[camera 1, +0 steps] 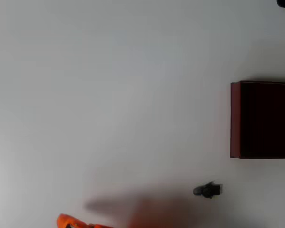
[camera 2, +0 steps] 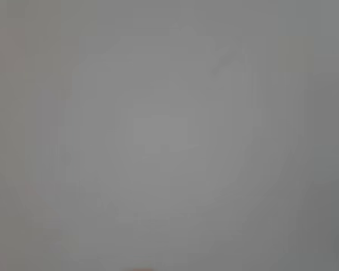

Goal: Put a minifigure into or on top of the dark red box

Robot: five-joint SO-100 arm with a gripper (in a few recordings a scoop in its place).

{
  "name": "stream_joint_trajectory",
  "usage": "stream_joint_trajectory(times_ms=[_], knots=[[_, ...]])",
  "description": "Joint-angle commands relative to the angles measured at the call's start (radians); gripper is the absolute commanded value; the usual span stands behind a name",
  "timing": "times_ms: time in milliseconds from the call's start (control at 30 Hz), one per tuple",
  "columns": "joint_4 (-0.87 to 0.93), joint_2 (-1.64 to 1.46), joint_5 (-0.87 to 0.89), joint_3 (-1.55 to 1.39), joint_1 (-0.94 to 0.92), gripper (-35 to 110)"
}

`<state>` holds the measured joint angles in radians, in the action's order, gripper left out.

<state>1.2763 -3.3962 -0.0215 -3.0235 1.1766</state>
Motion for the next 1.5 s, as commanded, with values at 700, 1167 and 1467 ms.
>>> stream_joint_trajectory(times_ms=[700, 1167, 1467], knots=[[-0.002, -0.015, 0.206, -0.005, -0.189, 4], [-0.112, 0.005, 0.399, 0.236, -0.348, 21], [0.091, 0.718, 0.308, 0.79, -0.541, 22]])
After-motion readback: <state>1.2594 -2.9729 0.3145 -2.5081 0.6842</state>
